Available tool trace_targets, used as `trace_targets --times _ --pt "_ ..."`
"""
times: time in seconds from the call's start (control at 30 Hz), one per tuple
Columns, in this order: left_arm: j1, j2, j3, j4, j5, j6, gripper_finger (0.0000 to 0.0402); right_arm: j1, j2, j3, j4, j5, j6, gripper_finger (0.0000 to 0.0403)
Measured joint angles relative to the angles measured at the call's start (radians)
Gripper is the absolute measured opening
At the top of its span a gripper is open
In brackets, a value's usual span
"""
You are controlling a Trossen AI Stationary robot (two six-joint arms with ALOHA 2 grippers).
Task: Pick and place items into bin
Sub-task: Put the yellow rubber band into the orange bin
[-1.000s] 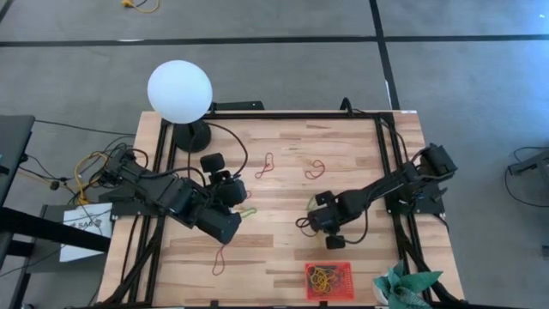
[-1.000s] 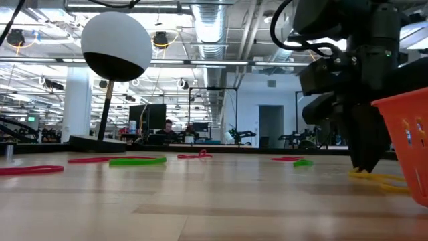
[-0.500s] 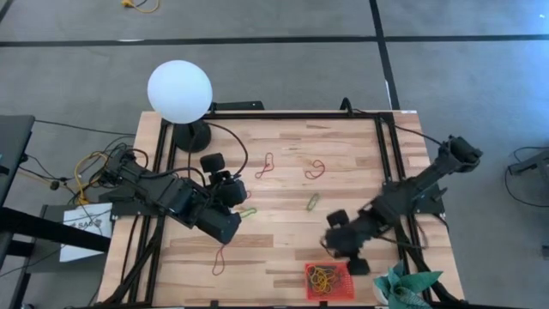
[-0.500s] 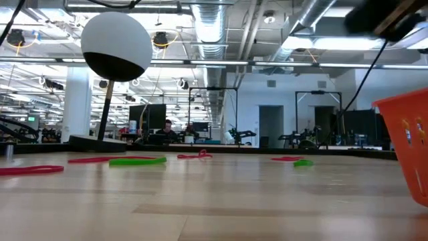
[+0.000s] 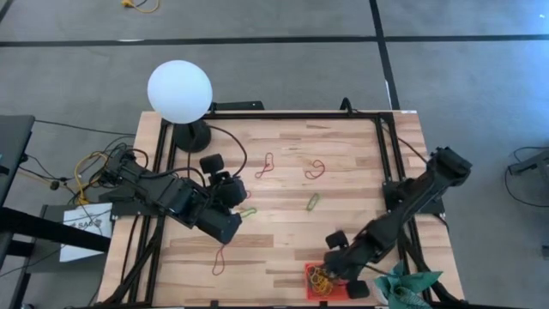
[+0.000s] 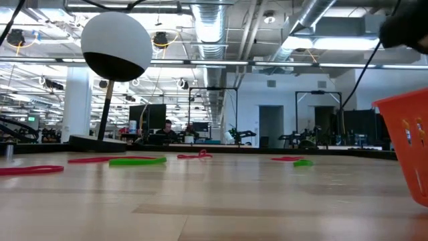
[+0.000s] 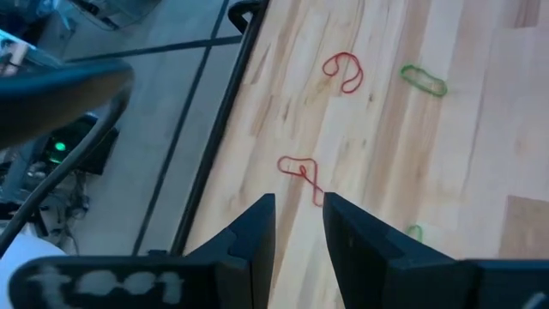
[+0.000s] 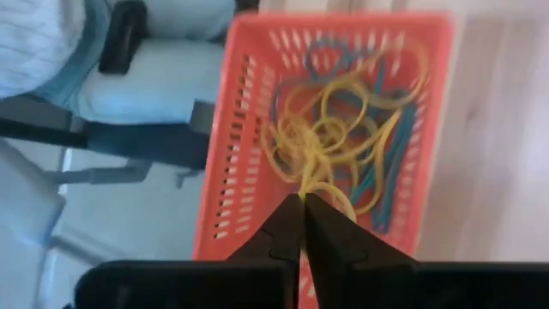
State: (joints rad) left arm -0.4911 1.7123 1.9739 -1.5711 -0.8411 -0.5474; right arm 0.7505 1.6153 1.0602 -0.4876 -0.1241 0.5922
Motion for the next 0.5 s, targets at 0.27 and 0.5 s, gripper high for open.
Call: trace_targets --times 0.27,0.5 --pt "0.000 0.000 0.000 0.000 0.018 -0.038 0.0091 -0.070 0.061 0.000 0.015 -0.133 0.100 0.0025" --pt "0.000 0.000 0.000 0.000 0.018 -0.036 0.0091 -0.110 0.058 0.000 0.048 -0.164 0.084 0.0053"
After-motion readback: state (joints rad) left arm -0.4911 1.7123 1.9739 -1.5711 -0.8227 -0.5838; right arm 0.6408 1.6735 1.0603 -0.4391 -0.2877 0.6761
